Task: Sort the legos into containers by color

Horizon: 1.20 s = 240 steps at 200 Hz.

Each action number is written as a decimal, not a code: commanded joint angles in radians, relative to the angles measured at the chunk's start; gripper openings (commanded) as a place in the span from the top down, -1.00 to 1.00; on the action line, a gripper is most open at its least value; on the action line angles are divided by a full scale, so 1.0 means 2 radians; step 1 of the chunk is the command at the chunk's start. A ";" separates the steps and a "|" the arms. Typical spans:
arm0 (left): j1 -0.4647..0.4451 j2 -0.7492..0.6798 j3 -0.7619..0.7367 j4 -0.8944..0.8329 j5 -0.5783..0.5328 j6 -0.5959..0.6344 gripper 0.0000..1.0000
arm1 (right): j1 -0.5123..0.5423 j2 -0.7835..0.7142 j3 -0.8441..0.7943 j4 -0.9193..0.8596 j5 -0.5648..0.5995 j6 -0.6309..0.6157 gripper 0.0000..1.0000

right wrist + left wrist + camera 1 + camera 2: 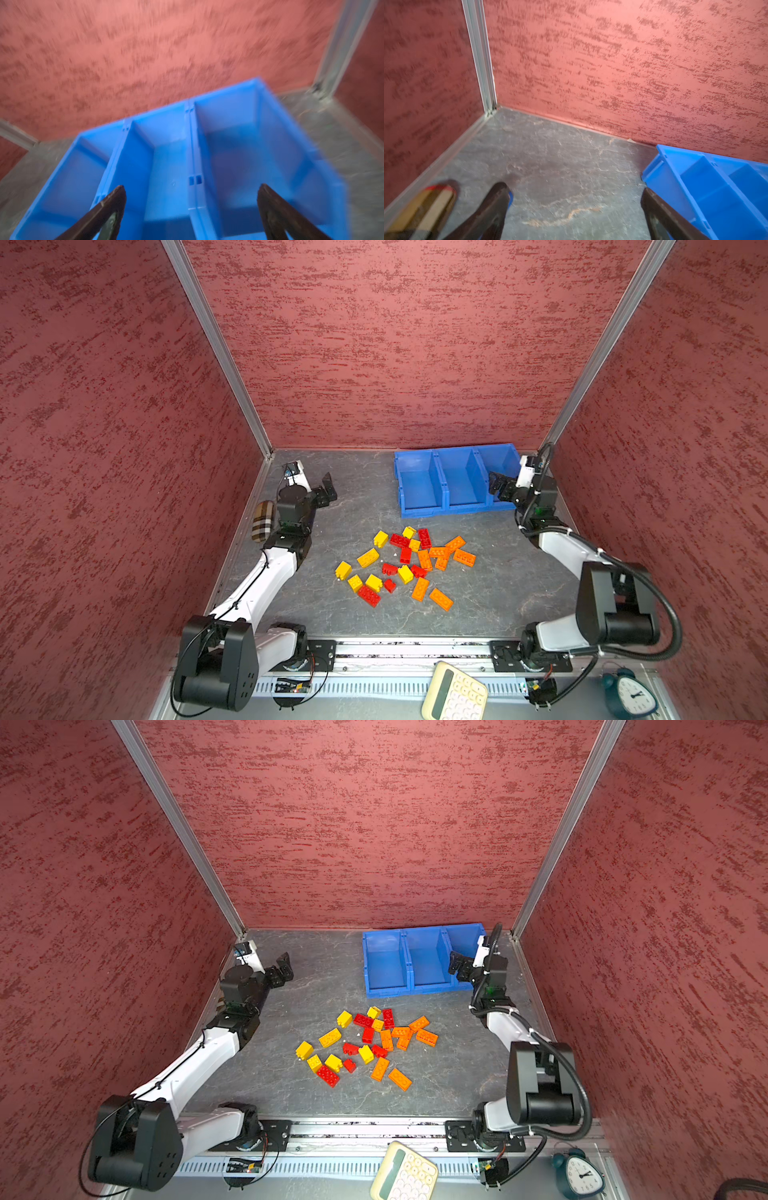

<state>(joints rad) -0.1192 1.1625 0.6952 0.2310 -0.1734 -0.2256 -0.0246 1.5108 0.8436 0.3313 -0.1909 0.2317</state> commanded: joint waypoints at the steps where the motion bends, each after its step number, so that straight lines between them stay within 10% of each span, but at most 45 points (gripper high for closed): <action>1: -0.003 0.006 0.015 -0.089 0.027 -0.057 -0.99 | 0.017 0.043 0.054 -0.135 0.007 -0.010 -0.97; 94: -0.006 0.011 0.031 -0.150 0.048 -0.051 -0.99 | 0.057 0.195 0.212 -0.236 0.074 -0.073 0.31; 240: -0.006 0.035 0.039 -0.165 0.062 -0.047 -0.99 | 0.215 0.190 0.222 -0.221 0.171 0.052 0.49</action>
<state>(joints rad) -0.1287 1.2205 0.7444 -0.0902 -0.0673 -0.3248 0.3389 1.9053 1.2606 -0.1406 0.1715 0.2626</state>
